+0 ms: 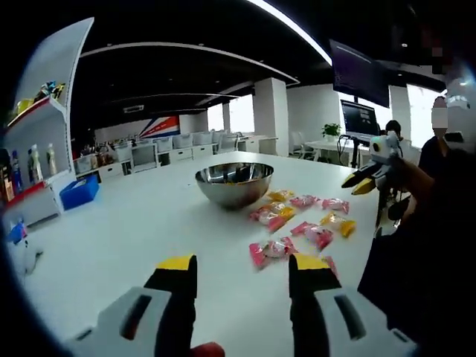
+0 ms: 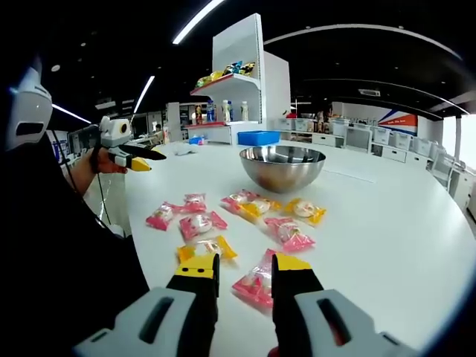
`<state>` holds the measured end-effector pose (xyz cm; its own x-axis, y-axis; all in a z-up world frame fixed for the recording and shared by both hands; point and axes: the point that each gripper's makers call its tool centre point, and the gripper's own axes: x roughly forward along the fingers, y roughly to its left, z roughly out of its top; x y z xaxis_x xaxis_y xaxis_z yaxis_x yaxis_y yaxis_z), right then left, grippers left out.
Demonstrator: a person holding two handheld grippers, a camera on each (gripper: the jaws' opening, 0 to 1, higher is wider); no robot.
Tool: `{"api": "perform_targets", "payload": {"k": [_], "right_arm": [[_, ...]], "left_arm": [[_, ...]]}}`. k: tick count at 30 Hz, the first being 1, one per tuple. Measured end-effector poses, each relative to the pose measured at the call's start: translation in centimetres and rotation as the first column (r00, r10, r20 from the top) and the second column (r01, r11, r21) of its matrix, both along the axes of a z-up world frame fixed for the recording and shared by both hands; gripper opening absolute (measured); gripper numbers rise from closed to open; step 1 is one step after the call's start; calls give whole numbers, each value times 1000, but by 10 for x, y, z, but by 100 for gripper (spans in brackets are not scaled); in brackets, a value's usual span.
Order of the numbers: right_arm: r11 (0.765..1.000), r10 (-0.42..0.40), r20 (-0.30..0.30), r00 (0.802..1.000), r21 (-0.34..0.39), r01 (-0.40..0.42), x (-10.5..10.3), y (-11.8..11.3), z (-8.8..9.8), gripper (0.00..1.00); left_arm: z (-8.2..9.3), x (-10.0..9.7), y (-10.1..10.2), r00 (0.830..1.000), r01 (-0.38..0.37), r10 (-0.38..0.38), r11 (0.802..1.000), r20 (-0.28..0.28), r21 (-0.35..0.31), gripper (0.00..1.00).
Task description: Pick up the marshmallows scattered on the table and place them into the bowl on the table
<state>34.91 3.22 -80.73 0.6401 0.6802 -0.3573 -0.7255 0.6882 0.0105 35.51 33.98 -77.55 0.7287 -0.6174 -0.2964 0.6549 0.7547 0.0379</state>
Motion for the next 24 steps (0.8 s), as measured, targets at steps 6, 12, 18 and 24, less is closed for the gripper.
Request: {"api": "perform_targets", "payload": {"k": [6, 12, 18, 24], "right_arm": [[1000, -18, -20, 1000, 12, 18, 1, -2, -1, 29], [999, -46, -81, 996, 14, 47, 7, -7, -15, 34], [995, -95, -106, 990, 12, 97, 17, -13, -24, 42], [993, -115, -123, 986, -21, 113, 21, -10, -31, 45]], "left_arm": [[-1, 3, 2, 1000, -13, 13, 1000, -2, -7, 50], [2, 5, -2, 1000, -5, 5, 1000, 7, -14, 50], [-2, 6, 1, 1000, -14, 14, 1000, -1, -17, 49], [-1, 7, 1, 1000, -17, 17, 1000, 1, -21, 49]]}}
